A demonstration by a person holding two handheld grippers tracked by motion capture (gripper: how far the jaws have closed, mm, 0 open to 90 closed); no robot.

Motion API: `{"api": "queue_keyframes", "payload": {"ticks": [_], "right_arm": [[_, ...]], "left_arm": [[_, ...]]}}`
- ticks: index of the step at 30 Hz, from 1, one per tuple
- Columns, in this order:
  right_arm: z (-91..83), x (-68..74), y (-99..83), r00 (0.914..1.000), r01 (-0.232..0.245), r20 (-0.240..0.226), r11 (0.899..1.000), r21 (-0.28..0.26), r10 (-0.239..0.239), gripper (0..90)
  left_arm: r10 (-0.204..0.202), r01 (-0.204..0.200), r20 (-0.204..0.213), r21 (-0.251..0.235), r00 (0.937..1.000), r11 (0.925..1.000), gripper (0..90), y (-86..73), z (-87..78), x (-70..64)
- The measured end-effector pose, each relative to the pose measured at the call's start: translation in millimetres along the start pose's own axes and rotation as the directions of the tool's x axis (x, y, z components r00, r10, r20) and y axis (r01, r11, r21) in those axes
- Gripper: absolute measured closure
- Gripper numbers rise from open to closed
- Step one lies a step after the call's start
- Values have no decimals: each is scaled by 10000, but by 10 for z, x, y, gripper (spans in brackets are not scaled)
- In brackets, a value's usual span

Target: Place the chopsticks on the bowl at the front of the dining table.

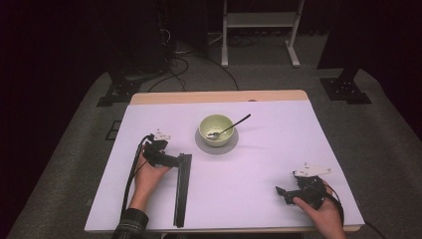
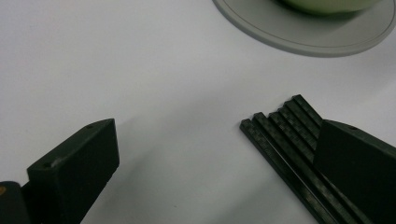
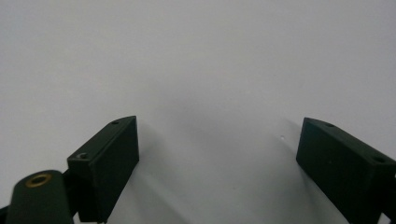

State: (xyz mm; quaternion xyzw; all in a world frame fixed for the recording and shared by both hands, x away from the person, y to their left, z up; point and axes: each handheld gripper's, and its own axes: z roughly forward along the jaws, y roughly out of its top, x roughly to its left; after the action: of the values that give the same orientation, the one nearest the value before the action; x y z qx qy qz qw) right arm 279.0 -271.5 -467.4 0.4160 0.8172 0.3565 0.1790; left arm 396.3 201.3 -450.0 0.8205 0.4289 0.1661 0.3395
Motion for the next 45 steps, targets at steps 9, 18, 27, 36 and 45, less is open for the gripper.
{"api": "queue_keyframes", "payload": {"ticks": [9,18,27,36,45], "right_arm": [[0,0,-1,10000,6,3,10000,-4,-6,114],[0,1,-1,10000,5,6,10000,-9,-5,114],[-1,2,-1,10000,14,4,10000,-12,-14,114],[-1,2,-1,10000,13,6,10000,-11,-13,114],[-1,1,-1,10000,17,5,10000,-11,-17,114]], "left_arm": [[-56,57,-84,135,9999,9999,0,-23,33,18],[-49,55,-199,316,9998,9995,0,-41,44,38],[-93,109,-404,411,9991,9991,0,-75,10,97],[-151,175,-538,448,9984,9988,0,-93,-13,127],[-186,193,-250,273,9995,9994,0,-102,-84,65]]}}
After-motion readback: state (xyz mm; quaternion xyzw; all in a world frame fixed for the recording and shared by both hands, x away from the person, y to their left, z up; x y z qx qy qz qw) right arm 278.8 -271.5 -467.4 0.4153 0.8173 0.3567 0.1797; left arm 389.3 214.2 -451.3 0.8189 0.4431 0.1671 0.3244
